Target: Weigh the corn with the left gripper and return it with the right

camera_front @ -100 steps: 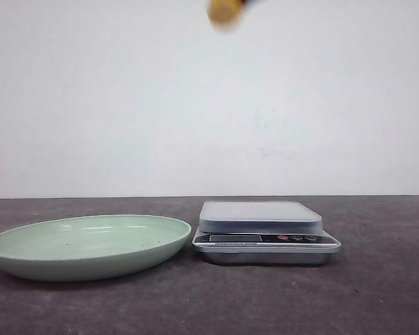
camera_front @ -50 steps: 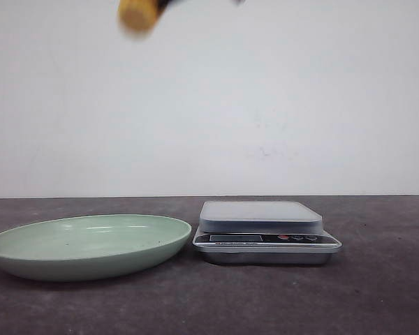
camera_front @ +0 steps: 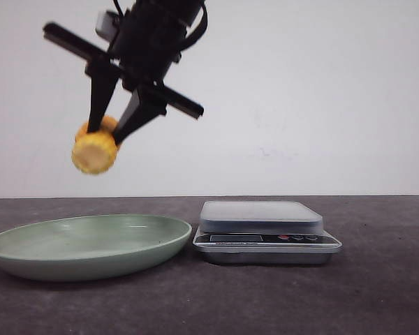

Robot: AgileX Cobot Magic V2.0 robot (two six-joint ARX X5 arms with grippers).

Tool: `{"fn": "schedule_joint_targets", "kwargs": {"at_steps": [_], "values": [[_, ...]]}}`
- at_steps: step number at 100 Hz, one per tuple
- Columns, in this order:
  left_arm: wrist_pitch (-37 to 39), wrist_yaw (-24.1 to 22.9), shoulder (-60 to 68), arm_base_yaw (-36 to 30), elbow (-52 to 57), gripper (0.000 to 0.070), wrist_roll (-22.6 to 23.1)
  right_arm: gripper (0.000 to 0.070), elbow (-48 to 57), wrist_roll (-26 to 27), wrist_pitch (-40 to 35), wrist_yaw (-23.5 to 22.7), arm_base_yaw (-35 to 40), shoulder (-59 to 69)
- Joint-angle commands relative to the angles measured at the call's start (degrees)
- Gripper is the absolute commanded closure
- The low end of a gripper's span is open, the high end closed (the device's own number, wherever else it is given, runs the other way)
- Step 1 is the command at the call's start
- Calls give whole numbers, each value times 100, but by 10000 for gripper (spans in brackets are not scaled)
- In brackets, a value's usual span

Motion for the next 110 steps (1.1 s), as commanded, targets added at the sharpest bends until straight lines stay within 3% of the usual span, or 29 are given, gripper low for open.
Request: {"fn": "schedule_joint_targets", "kwargs": {"at_steps": [1, 29, 36, 52, 61, 72, 88, 95, 110], "values": [[-269, -26, 55, -46, 122, 685, 55, 700, 109, 262, -140, -20, 31, 275], [-271, -26, 55, -46, 122, 685, 57, 686, 109, 343, -466, 4, 44, 428], [-269, -28, 55, -46, 122, 685, 57, 577, 109, 374, -485, -46, 44, 428], [-269, -28, 55, -46, 122, 685, 59, 230, 111, 354, -592, -437, 42, 424], [-269, -28, 55, -46, 122, 685, 96, 163, 111, 313, -619, -459, 42, 339], [-269, -28, 55, -46, 122, 685, 103, 164, 181, 85, -575, -223, 31, 85], [-269, -28, 55, -46, 122, 685, 175, 180, 516, -466, -590, 713, 4, -680], [-269, -28, 55, -46, 120, 685, 179, 302, 610, -855, -590, 1189, 9, -1209], [-269, -122, 55, -46, 98, 685, 181, 642, 627, -1888, -590, 2090, 175, -2398]]}}
